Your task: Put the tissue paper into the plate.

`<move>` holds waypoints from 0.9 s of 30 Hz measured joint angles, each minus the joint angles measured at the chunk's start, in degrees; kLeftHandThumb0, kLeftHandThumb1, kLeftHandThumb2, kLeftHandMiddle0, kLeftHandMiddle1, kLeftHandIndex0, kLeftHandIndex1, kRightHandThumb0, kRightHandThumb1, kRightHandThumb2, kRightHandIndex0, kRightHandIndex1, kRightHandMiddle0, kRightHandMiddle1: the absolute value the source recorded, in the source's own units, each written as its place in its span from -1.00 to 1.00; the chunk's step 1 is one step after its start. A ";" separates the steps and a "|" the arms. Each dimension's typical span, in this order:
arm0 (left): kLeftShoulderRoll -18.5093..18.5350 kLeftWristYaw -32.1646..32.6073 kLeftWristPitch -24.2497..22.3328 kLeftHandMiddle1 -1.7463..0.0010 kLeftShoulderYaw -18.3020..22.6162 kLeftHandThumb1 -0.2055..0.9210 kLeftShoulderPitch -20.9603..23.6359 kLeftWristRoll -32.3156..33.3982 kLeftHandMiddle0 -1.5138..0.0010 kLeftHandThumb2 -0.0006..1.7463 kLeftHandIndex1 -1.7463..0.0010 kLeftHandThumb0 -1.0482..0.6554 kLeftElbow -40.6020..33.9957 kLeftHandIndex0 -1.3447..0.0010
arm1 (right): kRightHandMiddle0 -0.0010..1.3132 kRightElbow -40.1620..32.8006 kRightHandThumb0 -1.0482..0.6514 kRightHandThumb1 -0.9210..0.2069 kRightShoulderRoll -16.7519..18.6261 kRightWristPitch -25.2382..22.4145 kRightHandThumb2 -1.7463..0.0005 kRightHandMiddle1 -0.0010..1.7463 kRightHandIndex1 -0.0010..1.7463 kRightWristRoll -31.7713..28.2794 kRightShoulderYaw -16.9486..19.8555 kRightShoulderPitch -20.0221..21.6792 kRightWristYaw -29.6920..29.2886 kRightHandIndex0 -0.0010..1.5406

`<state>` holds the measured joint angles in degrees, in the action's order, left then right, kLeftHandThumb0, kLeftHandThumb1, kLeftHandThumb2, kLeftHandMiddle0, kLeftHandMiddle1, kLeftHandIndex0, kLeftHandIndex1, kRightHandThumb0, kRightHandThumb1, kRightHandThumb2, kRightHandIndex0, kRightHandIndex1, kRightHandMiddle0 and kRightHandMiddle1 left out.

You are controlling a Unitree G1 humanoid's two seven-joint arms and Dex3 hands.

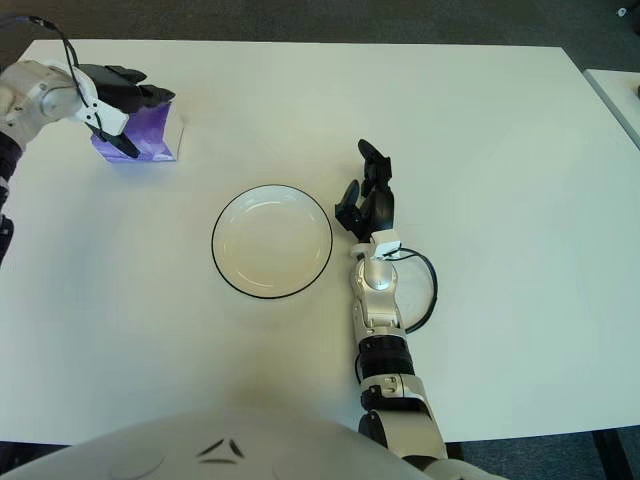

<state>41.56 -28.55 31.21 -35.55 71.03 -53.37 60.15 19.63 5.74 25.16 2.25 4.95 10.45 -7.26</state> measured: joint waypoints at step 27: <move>-2.69 1.05 -4.18 1.00 -5.55 0.94 2.94 -4.60 1.00 -0.90 1.00 -1.00 3.43 1.00 | -1.00 1.63 -0.35 -1.00 -0.53 0.98 -0.11 -0.25 -0.94 -1.41 1.14 1.19 2.20 -0.61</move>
<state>38.87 -27.50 27.04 -41.10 73.97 -57.97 63.58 21.26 5.21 26.14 0.84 6.09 11.64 -5.06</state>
